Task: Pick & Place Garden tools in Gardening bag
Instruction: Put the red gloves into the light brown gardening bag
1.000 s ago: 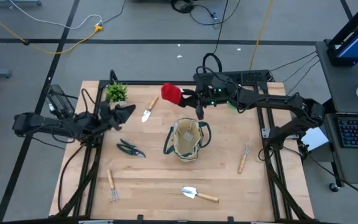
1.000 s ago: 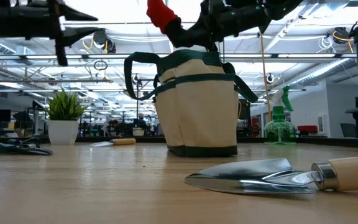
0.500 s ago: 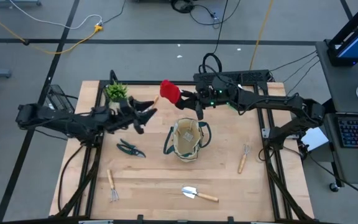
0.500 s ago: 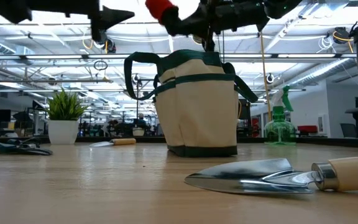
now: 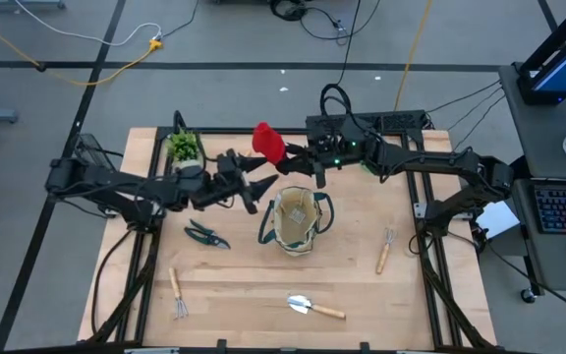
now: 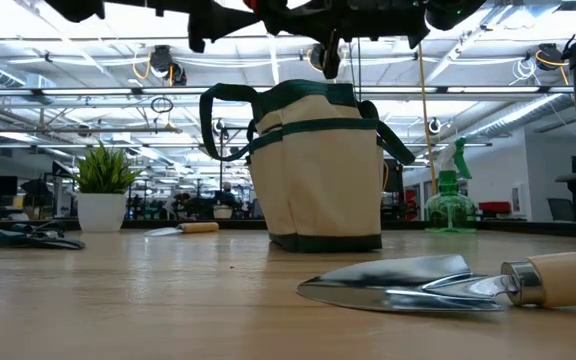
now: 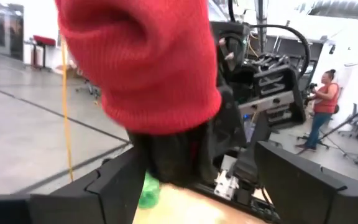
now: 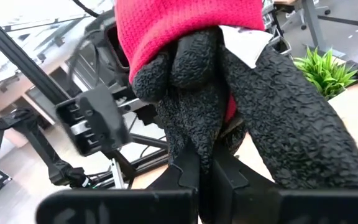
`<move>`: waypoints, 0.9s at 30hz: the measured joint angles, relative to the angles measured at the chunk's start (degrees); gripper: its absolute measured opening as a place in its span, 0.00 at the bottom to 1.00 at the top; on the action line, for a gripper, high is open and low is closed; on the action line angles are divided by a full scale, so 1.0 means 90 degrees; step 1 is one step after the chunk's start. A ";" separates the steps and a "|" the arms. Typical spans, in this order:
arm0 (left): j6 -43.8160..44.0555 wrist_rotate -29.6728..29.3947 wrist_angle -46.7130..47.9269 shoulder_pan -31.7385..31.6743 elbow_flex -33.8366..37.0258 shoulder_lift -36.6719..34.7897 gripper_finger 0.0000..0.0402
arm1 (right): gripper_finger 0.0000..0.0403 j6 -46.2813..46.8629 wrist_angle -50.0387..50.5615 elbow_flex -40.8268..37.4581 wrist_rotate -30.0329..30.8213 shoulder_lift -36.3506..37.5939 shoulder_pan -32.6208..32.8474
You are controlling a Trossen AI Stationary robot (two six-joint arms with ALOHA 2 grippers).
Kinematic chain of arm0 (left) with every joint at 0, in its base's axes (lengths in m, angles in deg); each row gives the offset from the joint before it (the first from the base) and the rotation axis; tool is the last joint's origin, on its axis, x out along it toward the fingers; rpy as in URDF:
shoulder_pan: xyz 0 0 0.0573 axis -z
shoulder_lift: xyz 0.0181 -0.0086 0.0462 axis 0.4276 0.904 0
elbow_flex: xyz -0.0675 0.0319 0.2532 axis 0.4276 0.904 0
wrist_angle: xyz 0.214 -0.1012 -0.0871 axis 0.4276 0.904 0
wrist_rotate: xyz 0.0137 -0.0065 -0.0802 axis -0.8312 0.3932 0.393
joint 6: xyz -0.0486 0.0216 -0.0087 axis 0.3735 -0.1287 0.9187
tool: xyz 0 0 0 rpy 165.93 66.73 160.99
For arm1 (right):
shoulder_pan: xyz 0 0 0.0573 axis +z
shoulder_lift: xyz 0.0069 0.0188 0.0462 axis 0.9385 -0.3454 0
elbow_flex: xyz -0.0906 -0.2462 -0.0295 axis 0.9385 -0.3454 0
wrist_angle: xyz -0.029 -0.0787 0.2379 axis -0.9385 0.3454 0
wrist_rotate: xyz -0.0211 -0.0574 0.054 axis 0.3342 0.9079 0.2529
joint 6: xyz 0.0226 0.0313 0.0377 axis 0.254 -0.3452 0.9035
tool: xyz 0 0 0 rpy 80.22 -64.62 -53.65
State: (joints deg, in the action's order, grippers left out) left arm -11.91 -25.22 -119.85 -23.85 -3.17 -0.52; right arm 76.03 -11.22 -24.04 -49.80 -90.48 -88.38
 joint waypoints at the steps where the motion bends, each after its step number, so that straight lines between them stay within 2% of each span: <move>1: -0.0089 -0.0071 -0.0004 -0.0002 -0.0031 0.0017 0.77 | 0.00 0.0000 0.0013 0.0000 -0.0001 0.0000 0.0014; 5: -0.0376 -0.0344 0.0003 -0.0022 -0.0088 0.0015 0.79 | 0.00 -0.0005 0.0039 0.0000 -0.0001 0.0000 0.0115; 12: -0.0349 -0.0269 -0.0024 -0.0221 -0.0088 -0.0008 0.80 | 0.00 -0.0071 0.0085 0.0000 0.0026 -0.0002 0.0347; 20: 0.0030 0.0508 -0.0506 -0.0425 -0.0083 -0.0004 0.80 | 0.00 -0.0157 0.0206 0.0005 0.0044 -0.0036 0.0450; 27: 0.0472 0.0755 -0.0543 -0.0462 -0.0081 -0.0011 0.80 | 0.00 -0.0114 0.0143 0.0006 0.0031 -0.0188 0.0470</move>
State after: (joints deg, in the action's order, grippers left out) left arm -7.67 -18.42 -124.74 -28.02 -3.90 -0.62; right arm 75.01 -9.94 -23.98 -49.52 -92.17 -84.15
